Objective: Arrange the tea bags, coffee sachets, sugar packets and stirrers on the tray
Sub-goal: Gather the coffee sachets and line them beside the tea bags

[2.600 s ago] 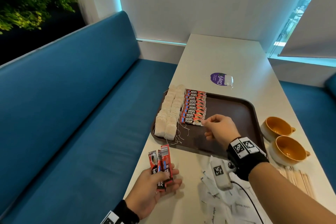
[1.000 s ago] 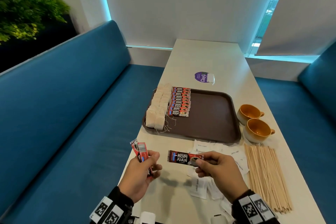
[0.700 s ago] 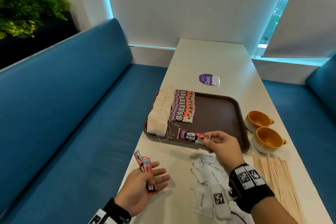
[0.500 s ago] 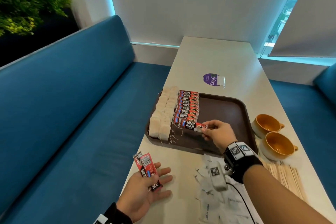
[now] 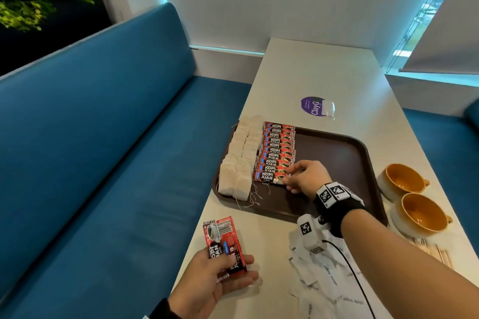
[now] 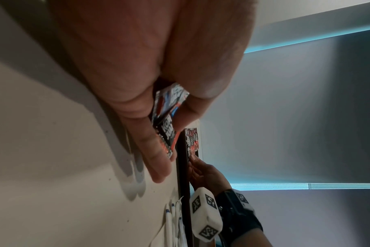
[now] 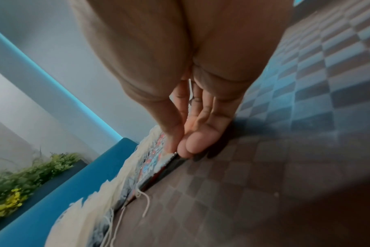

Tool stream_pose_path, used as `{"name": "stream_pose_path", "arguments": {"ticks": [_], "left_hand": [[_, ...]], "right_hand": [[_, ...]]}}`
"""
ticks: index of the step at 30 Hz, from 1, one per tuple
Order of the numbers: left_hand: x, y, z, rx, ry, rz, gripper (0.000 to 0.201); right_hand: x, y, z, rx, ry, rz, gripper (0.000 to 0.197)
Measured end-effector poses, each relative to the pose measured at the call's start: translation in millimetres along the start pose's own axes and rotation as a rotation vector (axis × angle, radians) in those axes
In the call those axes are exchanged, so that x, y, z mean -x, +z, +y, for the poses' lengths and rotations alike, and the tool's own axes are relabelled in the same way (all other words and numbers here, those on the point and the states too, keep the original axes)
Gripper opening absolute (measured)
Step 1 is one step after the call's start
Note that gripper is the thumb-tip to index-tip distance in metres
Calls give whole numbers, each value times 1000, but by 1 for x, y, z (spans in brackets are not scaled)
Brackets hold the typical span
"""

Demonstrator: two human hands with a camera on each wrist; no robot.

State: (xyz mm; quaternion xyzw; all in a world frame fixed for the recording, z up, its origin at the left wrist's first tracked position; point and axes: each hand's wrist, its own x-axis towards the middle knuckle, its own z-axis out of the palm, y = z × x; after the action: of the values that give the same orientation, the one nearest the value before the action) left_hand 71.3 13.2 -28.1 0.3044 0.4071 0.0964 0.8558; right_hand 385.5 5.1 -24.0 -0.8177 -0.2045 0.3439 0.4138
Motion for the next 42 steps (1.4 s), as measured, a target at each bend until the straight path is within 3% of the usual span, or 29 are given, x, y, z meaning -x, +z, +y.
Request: {"name": "stream_pose_path", "arguments": {"ticks": [12,19,25,27,30,32,34,38,42], "left_hand": [[-1,-3,0,15,-3,2,29],[7,1,-2,-49,105,14,25],[26,17,-4,-98,207,-22,20],[33,21,-7,-96,202,-30,20],[43,27,-11,-119,167,-65,27],[50,30,-13,-153,130,-84,31],[55,33,-14,-163,98,-92,28],[63,39,-19,-182,71,-89,19],[68,44,-22,-221,95,-90,20]], "right_hand": [[2,-1,-7,0,74,28,23],[39,-20,-19,-77,-114,100,16],[123,-19,-24,-102,-253,-82,7],[148,-13,-15,-89,-273,-179,18],[178,-3,6,-168,-307,-286,60],[195,1,19,-137,-377,-301,76],[208,2,29,-151,-433,-328,63],[229,1,40,-295,-411,-358,17],[234,-4,51,-372,-316,-235,11]]}}
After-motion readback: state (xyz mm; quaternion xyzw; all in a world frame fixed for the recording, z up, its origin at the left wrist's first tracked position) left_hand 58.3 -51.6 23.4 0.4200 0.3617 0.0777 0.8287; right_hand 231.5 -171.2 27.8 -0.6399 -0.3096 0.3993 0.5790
